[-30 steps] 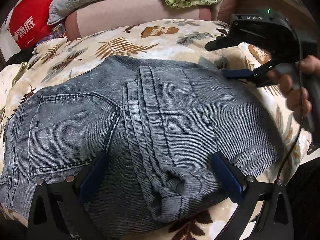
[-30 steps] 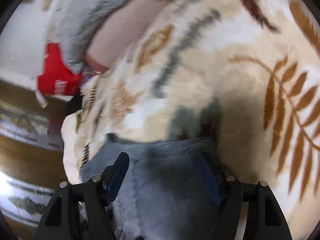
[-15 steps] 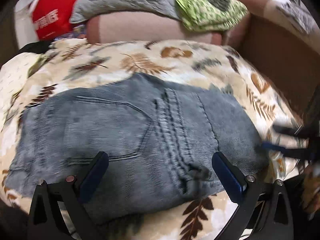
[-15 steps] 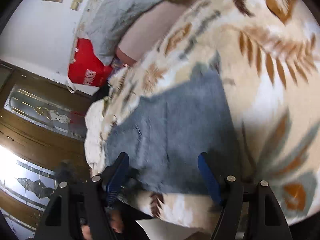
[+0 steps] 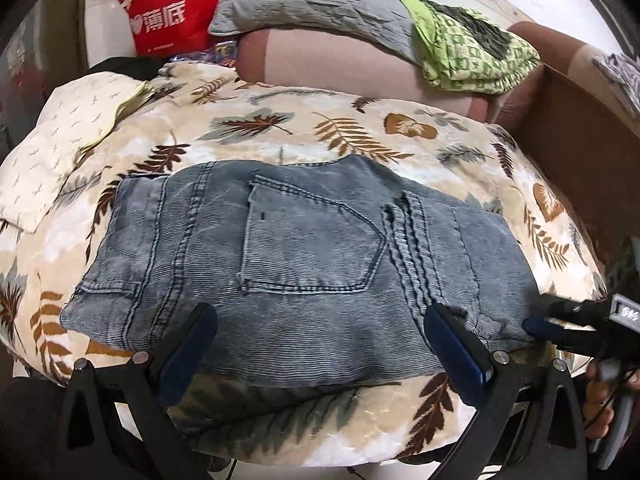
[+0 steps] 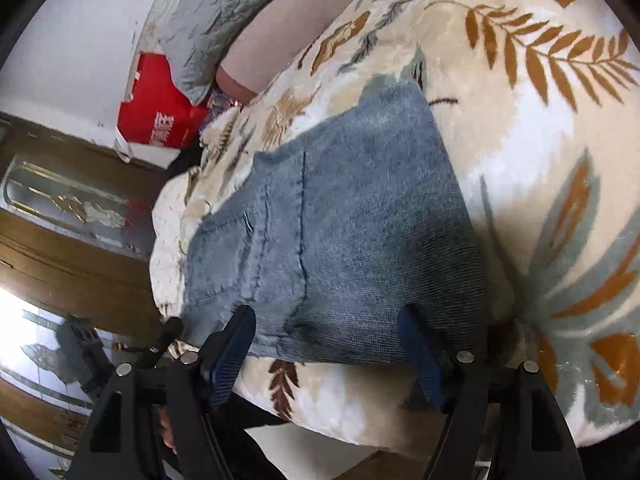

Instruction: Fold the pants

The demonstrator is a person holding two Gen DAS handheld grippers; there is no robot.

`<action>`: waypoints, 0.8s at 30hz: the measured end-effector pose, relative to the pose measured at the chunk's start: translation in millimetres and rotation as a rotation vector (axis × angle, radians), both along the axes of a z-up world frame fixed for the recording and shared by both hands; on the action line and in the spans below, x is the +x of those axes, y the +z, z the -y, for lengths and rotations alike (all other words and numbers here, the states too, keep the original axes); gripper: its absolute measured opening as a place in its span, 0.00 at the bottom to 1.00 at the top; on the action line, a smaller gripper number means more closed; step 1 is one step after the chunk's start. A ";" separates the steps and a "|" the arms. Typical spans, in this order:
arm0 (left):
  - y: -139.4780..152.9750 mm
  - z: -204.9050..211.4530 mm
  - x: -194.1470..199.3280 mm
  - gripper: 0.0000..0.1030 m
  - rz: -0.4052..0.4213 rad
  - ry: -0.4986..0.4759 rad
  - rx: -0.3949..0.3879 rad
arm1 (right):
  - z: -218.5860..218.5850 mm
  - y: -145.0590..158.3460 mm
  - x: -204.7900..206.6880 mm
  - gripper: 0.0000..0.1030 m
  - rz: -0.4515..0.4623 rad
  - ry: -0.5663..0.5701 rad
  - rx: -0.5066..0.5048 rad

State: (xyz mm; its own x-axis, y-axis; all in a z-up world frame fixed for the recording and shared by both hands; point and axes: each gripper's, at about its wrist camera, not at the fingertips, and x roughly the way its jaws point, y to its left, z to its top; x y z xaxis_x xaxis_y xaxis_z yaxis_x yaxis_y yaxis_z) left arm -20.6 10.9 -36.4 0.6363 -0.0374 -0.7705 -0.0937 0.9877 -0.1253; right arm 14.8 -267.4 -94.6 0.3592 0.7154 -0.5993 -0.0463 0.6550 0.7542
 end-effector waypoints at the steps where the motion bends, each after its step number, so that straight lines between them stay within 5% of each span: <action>1: 0.1 -1.7 -1.4 0.99 0.003 0.006 0.003 | 2.8 4.8 -2.1 0.74 0.028 -0.010 0.011; 12: -9.2 -17.6 -0.5 0.99 -0.028 0.053 -0.001 | 18.4 27.0 -6.4 0.74 0.137 -0.063 0.010; 24: -14.2 -26.5 -2.7 0.99 -0.032 0.050 -0.033 | -13.6 29.4 -2.7 0.74 0.166 0.024 -0.046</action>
State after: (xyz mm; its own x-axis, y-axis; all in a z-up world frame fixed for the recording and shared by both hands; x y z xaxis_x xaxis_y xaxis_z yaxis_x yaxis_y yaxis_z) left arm -23.3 37.4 -50.5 0.6132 -0.0325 -0.7893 -0.1469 0.9770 -0.1543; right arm 12.1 -253.8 -65.2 0.4393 0.6985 -0.5649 -0.1841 0.6855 0.7044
